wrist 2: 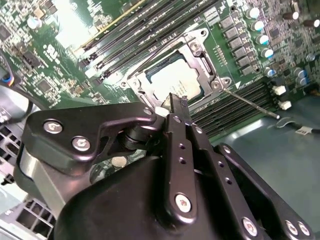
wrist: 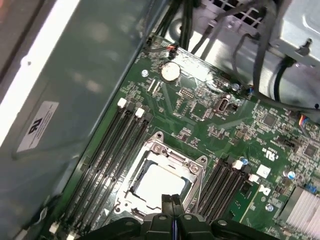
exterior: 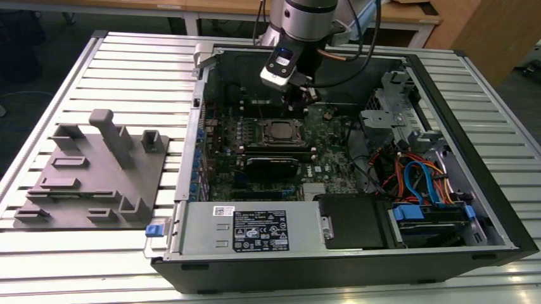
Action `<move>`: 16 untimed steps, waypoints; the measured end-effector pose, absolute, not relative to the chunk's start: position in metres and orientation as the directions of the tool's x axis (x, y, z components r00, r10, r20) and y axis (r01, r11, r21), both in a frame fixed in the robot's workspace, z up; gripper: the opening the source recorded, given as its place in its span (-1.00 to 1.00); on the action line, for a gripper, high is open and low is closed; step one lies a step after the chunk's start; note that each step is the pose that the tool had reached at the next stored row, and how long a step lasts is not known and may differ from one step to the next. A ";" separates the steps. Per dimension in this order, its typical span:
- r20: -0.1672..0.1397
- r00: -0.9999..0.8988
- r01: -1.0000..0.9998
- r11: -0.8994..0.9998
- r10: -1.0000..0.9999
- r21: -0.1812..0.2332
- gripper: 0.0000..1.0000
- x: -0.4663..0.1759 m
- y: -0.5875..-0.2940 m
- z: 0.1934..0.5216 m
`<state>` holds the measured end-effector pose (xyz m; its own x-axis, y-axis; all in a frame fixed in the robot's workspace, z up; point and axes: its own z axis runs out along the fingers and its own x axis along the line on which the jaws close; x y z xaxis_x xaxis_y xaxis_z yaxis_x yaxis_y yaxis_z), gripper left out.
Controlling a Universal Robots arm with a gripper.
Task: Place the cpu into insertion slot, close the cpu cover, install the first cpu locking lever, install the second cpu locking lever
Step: 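Install the first cpu locking lever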
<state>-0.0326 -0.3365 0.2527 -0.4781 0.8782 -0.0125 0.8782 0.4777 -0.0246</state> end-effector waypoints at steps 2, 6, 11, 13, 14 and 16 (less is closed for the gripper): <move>-0.012 -0.501 0.866 0.500 0.866 -0.025 -0.80 -0.033 -0.337 0.253; -0.013 -0.544 0.839 0.544 0.839 -0.025 -0.80 -0.033 -0.336 0.253; -0.012 -0.598 0.802 0.597 0.802 -0.025 -0.80 -0.033 -0.337 0.253; -0.012 -0.618 0.786 0.617 0.786 -0.025 -0.80 -0.033 -0.337 0.253; -0.012 -0.628 0.778 0.627 0.778 -0.025 -0.80 -0.033 -0.337 0.253; -0.013 -0.649 0.761 0.649 0.760 -0.025 -0.80 -0.033 -0.337 0.253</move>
